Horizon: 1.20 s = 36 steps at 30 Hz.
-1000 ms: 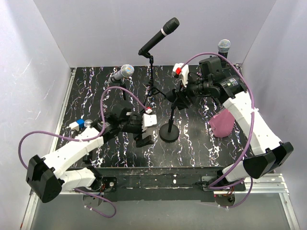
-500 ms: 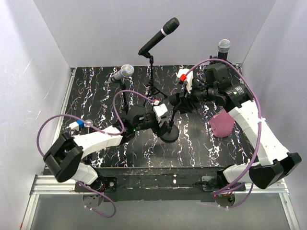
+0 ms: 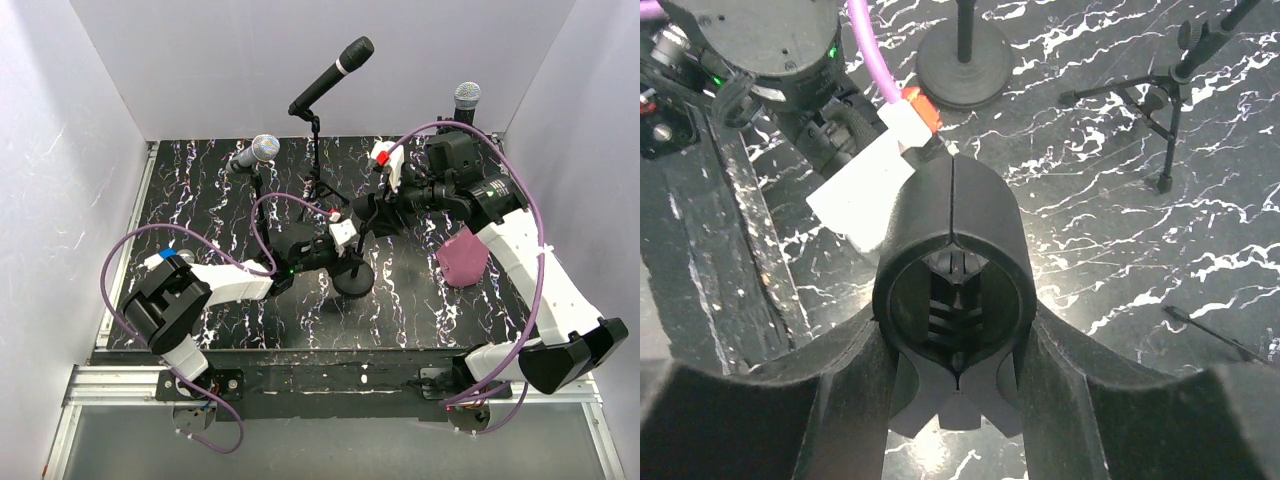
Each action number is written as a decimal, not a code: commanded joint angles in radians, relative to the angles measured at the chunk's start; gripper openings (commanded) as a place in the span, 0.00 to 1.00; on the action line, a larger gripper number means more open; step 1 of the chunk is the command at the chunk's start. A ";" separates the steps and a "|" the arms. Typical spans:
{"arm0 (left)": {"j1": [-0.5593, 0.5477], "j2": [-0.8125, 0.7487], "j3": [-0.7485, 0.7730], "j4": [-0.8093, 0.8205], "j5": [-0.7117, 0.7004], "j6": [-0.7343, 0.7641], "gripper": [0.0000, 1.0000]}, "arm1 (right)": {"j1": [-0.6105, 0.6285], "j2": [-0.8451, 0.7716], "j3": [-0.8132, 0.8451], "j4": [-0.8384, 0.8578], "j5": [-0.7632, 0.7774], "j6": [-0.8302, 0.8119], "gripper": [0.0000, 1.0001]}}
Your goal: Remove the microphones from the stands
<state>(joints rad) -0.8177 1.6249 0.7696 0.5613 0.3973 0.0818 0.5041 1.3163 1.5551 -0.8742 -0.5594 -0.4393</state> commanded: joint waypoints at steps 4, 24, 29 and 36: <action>-0.011 -0.042 0.082 -0.063 -0.137 0.097 0.00 | -0.019 0.047 0.063 -0.081 0.090 0.287 0.01; 0.006 0.021 0.105 -0.112 0.073 -0.001 0.34 | -0.127 -0.038 -0.065 -0.045 -0.106 0.033 0.01; 0.006 0.066 0.192 -0.199 0.100 0.049 0.04 | -0.121 -0.075 -0.069 -0.017 -0.168 0.047 0.01; -0.093 -0.019 0.124 -0.050 -0.460 0.125 0.00 | -0.121 -0.058 -0.047 0.014 -0.030 0.344 0.01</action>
<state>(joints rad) -0.8284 1.6913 0.9245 0.3908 0.4232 0.1532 0.3672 1.2510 1.4879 -0.8757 -0.5991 -0.3069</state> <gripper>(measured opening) 0.282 0.509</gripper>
